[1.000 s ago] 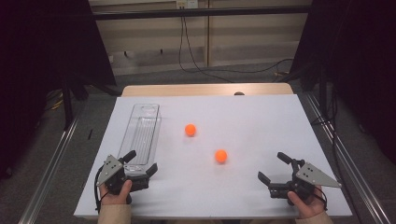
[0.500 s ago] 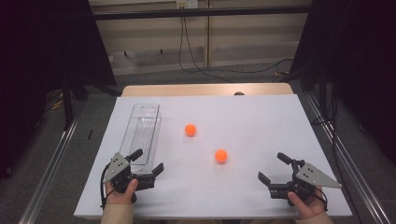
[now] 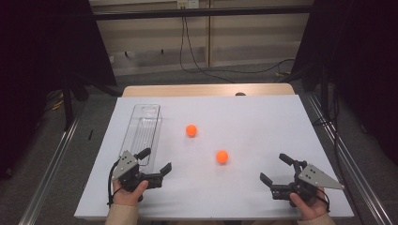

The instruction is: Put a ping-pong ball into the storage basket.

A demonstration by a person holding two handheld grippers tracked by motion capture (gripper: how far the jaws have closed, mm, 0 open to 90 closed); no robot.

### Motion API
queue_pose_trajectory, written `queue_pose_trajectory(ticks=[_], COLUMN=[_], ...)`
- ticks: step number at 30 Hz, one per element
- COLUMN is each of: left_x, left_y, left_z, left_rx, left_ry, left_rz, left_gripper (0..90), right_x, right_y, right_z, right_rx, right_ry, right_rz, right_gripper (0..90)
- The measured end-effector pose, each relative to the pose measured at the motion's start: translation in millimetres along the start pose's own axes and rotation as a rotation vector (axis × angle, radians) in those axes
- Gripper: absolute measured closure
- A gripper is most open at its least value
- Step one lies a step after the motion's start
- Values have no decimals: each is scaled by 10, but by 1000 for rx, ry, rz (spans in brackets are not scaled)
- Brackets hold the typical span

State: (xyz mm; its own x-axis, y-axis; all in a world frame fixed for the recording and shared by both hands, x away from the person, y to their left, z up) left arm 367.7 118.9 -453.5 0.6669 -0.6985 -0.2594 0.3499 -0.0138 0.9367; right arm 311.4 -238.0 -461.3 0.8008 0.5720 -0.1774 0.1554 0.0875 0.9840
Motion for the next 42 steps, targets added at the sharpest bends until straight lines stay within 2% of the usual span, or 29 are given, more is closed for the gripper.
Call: queue_pose_trajectory(ticks=[7, 17, 25, 31, 42], left_x=[64, 193, 246, 299, 369], left_y=[9, -14, -23, -49, -73], left_z=[61, 217, 237, 259, 289], left_rx=[-3, 17, 5, 19, 16], left_ry=[-12, -70, -69, -78, -91], left_rz=[-13, -44, -52, -70, -87], left_gripper=[20, 18, 22, 24, 26], right_x=[0, -4, -8, -7, -10], right_y=[-3, 2, 9, 9, 13], right_z=[-5, -7, -8, -10, -10], right_rx=[0, -1, 1, 0, 3], right_ry=[4, 2, 4, 4, 5], right_rz=[-3, 1, 5, 5, 8], right_gripper=[19, 21, 21, 21, 20])
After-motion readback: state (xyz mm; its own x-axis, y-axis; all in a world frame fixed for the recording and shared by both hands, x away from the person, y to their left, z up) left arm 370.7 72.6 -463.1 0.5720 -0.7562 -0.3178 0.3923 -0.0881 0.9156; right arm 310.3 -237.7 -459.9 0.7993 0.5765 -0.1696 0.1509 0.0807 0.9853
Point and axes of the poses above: each handheld gripper's, and its own axes: x roughly forward along the jaws, y roughly out of its top, z roughly to its right, the point moved 9 cm from there along x, roughly forward along the jaws, and after that the axes turned 3 degrees about -x, right-handed, at the moved point
